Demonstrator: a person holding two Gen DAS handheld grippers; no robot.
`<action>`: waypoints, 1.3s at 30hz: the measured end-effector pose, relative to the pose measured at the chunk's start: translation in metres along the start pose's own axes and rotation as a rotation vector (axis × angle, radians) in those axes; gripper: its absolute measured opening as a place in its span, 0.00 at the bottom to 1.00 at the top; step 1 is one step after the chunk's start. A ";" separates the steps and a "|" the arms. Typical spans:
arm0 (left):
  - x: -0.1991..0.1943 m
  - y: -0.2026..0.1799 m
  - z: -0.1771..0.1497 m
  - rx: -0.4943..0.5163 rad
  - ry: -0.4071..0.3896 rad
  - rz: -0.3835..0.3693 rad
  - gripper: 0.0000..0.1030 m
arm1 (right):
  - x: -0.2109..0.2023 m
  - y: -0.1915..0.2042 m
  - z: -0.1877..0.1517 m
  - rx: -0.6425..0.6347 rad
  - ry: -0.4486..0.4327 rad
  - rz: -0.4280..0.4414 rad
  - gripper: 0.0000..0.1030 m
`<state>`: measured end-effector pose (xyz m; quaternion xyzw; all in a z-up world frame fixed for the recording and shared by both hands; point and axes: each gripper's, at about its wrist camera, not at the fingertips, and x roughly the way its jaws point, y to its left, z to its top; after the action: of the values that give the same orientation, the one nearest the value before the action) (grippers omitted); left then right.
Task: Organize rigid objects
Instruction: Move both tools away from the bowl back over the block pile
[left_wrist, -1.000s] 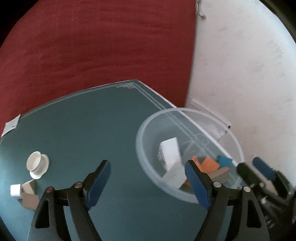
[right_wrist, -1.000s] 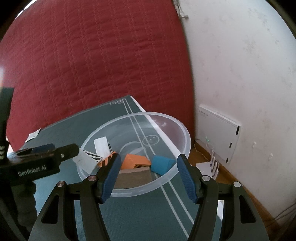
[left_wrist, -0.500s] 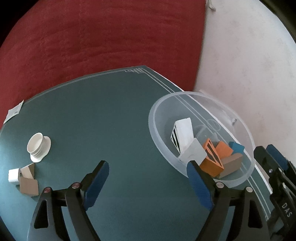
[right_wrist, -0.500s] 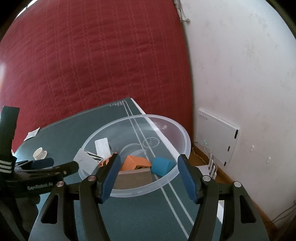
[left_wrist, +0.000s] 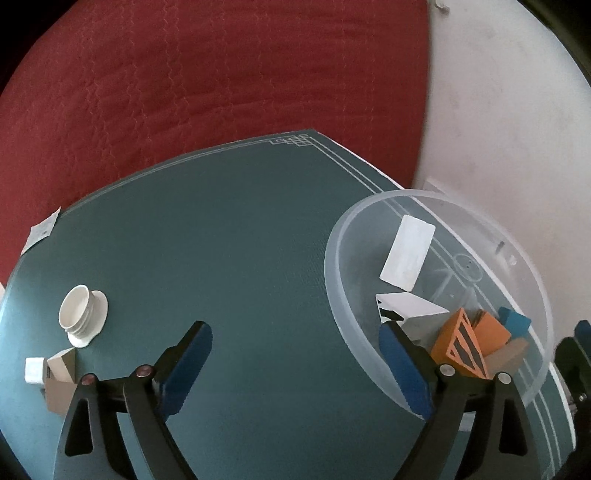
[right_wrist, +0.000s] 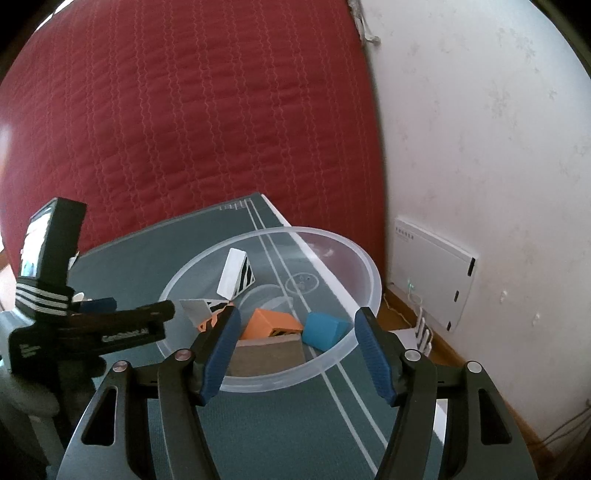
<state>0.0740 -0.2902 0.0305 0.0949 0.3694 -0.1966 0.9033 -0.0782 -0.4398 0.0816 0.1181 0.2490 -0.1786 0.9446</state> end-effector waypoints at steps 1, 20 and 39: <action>-0.002 0.001 -0.001 0.001 -0.003 -0.003 0.92 | -0.001 0.000 0.000 -0.001 0.001 -0.001 0.64; -0.037 0.052 -0.016 -0.083 -0.061 0.067 0.94 | -0.009 0.014 -0.002 -0.077 -0.045 -0.050 0.65; -0.066 0.173 -0.050 -0.292 -0.070 0.243 0.96 | -0.015 0.060 -0.015 -0.162 -0.007 0.016 0.69</action>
<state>0.0731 -0.0990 0.0458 0.0000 0.3484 -0.0334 0.9368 -0.0730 -0.3768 0.0850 0.0424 0.2582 -0.1508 0.9533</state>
